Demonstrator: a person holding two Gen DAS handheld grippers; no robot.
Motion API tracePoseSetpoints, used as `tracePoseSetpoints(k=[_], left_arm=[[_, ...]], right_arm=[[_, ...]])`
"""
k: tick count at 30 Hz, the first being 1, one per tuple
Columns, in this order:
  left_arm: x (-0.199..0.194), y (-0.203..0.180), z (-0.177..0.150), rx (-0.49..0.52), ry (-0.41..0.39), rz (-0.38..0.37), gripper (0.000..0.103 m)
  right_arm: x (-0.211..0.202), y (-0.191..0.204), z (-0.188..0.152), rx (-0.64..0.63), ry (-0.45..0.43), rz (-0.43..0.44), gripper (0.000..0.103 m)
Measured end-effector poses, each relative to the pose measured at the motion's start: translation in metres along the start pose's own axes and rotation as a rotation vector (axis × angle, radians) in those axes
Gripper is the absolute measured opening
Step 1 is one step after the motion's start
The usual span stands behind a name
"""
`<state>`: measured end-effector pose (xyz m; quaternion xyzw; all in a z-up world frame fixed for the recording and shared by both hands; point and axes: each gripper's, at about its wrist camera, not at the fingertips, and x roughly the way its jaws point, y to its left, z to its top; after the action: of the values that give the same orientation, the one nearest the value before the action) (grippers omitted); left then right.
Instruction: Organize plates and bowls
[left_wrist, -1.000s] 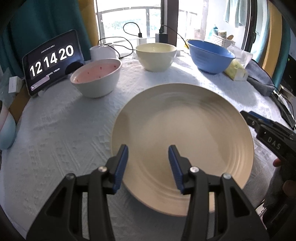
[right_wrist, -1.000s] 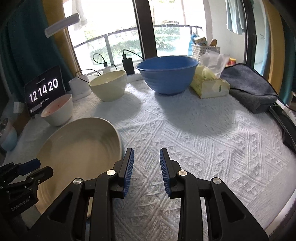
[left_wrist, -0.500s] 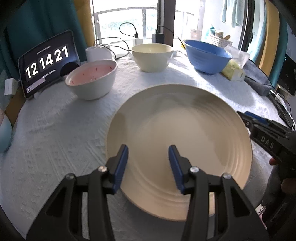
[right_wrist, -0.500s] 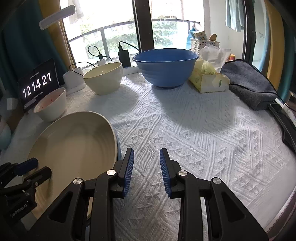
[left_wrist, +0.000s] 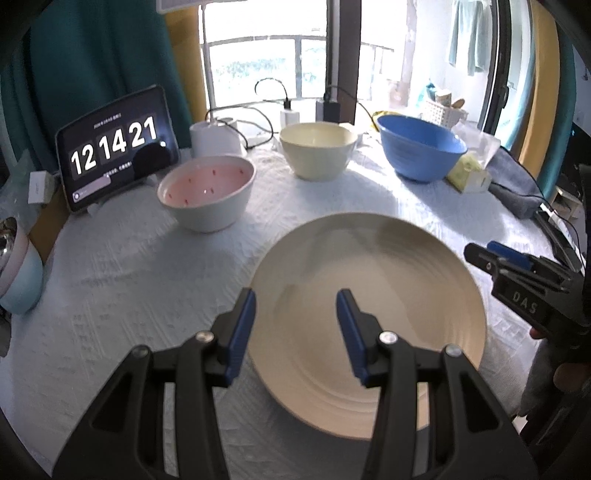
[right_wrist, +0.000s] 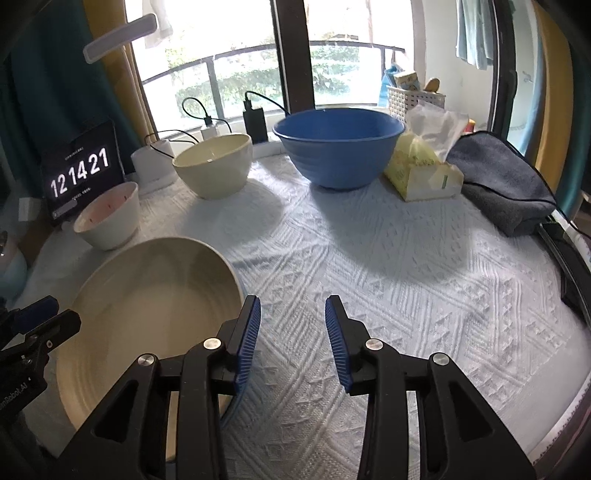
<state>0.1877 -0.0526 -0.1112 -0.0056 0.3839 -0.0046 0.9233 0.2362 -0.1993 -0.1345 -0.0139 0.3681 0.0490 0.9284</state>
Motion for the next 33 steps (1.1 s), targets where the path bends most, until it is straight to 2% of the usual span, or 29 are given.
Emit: tracePoseSetpoints(k=[12,27,33], left_arm=[[-0.027,-0.019,0.025,0.030,-0.112,-0.008,0.047],[-0.031,-0.045,0.051,0.046,-0.164,-0.035,0.047],[-0.020,-0.050,0.059,0.038,-0.154,-0.033,0.047]], right_arm=[[-0.020,-0.012,0.011,0.003,-0.055,0.016,0.039],[-0.036,-0.038,0.040,-0.017,-0.141,0.013,0.039],[-0.028,-0.049,0.049,-0.025,-0.122,0.014,0.039]])
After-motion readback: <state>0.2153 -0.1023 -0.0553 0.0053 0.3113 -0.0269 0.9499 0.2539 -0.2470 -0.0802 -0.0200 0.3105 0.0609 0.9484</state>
